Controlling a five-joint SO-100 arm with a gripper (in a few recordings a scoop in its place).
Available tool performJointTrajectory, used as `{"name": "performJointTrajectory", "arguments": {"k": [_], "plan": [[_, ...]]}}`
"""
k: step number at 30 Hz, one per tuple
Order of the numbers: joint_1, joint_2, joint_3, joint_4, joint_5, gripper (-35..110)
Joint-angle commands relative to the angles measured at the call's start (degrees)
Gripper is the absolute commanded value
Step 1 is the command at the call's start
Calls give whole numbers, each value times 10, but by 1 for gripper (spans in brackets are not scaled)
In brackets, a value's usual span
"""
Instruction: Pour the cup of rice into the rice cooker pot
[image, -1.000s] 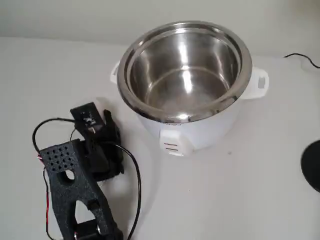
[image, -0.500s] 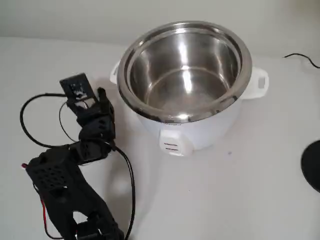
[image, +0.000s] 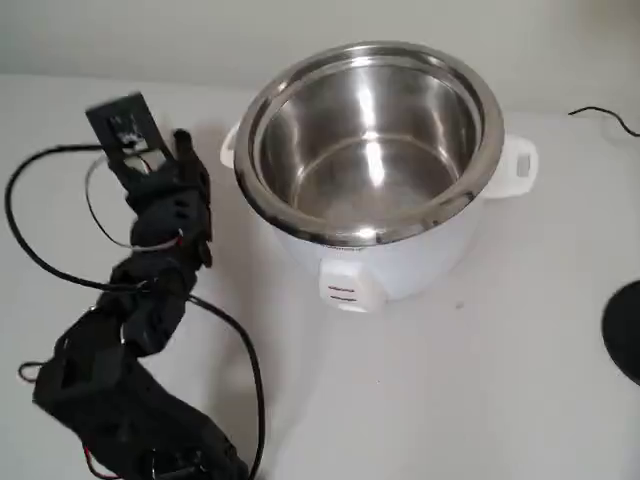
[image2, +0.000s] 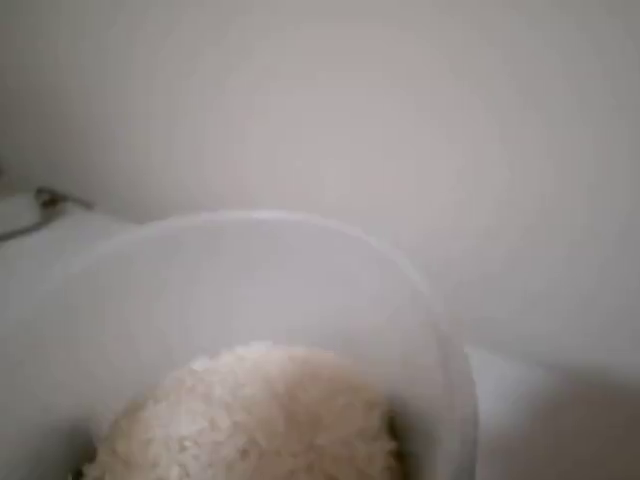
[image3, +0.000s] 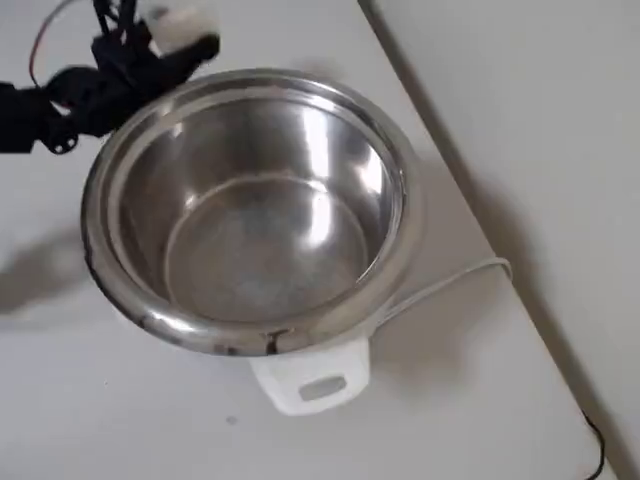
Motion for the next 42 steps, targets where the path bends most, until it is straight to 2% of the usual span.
{"name": "performJointTrajectory", "arguments": {"k": [1, 10, 18, 29, 35, 42], "plan": [[27, 99, -84, 48, 14, 21], [80, 148, -221, 195, 57, 21], [165, 149, -337, 317, 158, 21], [282, 131, -449, 503, 439, 21], [286, 141, -449, 587, 614, 21], [279, 153, -452, 636, 843, 21]]}}
